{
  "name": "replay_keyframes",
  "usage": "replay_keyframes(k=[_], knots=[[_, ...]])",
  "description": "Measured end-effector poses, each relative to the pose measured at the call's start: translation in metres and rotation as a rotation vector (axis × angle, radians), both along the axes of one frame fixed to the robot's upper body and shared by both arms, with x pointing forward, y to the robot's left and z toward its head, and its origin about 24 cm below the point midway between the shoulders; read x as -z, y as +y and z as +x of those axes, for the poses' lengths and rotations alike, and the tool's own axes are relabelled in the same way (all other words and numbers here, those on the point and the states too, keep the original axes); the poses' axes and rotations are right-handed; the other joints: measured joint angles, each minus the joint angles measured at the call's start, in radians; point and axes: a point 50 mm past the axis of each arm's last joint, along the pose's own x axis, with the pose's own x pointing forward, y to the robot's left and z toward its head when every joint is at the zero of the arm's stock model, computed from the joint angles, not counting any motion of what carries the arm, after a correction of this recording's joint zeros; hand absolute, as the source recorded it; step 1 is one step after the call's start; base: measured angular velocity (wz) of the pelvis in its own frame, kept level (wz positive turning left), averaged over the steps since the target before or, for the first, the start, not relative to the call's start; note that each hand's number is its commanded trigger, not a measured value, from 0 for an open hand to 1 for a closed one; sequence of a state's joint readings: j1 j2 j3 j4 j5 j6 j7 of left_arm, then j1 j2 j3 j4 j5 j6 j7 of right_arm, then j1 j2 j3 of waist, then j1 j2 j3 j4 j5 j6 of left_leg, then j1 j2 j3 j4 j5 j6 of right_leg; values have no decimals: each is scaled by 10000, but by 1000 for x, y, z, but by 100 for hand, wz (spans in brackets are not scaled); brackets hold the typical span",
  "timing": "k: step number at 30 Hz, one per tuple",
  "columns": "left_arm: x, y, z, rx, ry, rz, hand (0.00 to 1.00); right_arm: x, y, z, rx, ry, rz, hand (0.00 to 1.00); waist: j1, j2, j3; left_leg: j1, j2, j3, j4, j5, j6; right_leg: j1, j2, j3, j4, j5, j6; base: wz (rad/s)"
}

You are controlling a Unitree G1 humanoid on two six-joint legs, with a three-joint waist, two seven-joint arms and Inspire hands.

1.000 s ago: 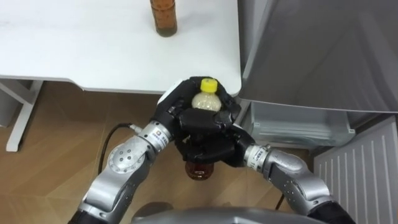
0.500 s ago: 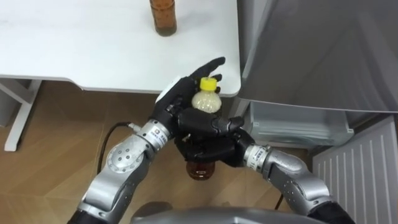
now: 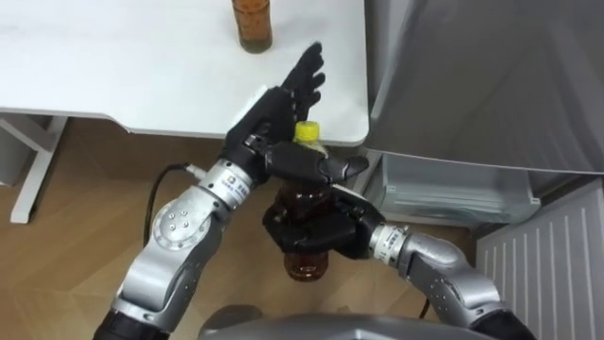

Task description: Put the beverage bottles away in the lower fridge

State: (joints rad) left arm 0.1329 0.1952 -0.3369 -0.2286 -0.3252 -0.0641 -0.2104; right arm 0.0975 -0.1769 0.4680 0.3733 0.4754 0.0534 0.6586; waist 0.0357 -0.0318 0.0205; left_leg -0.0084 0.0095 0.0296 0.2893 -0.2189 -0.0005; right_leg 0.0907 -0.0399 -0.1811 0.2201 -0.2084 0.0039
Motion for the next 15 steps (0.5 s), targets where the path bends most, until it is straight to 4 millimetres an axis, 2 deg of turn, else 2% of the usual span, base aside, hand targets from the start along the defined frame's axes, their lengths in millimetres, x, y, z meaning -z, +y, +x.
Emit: replay_keyframes(k=[2,10,15], knots=[[-12,-2,2,83,-590,-146,0,0,2,-2,-146,29,8,100,6,4,-4,39,-2,4,2,0,1,14,1,23,0,1,1,0],[-35,-4,1,93,-1631,-573,0,1,-3,-2,-292,-6,-187,100,-1,87,4,396,2,5,-126,-1,-1,281,18,71,-12,7,-5,-1],[-55,5,0,-401,-2608,-874,0,2,-5,-5,-648,-53,-308,100,-5,174,-26,425,-8,4,-183,3,1,292,14,87,-31,6,-6,0]])
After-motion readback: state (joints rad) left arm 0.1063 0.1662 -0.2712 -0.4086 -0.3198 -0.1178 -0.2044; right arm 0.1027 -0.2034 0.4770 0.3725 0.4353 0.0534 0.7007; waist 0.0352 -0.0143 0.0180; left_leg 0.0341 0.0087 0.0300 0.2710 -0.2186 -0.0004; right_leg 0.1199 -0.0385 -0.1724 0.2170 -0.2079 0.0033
